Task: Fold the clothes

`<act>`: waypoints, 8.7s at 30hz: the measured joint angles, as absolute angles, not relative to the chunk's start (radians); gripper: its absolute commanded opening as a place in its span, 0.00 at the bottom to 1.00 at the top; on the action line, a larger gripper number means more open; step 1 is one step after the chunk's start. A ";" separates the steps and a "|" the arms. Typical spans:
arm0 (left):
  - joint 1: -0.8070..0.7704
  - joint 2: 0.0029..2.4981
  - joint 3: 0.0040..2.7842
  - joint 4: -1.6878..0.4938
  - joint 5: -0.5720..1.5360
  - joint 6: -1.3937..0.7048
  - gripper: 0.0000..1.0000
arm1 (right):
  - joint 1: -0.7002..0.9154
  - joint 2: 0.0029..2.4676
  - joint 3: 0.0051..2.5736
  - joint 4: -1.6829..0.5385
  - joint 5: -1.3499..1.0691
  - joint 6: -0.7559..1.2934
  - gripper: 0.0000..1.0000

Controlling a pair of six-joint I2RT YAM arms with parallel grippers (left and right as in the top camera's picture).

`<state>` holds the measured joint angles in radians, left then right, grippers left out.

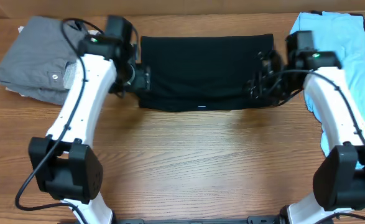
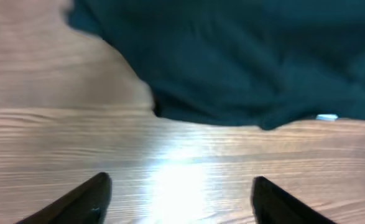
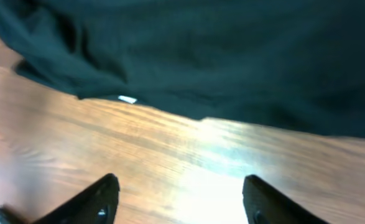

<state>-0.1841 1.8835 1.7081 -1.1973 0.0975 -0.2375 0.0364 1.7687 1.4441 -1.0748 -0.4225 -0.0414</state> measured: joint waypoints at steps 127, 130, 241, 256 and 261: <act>-0.476 2.015 1.328 -0.642 -0.043 0.015 0.20 | 0.170 1.793 1.203 -0.683 -0.280 0.154 0.62; -0.476 2.015 1.328 -0.637 -0.043 0.015 0.19 | 0.170 1.793 1.203 -0.684 -0.280 0.154 0.62; -0.613 2.024 1.943 -1.613 -0.046 -0.192 0.04 | 0.169 1.673 1.208 -0.833 -0.350 0.258 0.04; -0.710 2.024 1.835 -1.600 -0.030 -0.316 0.04 | 0.087 1.673 1.207 -0.959 -0.410 0.195 0.55; -0.711 2.024 1.835 -1.589 -0.030 -0.316 0.04 | 0.101 1.672 1.149 -0.851 -0.450 0.193 0.59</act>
<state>-0.7113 2.0235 1.8347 -1.5894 -0.0299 -0.3161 0.1005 1.6722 1.1488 -0.8513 -0.4503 0.1928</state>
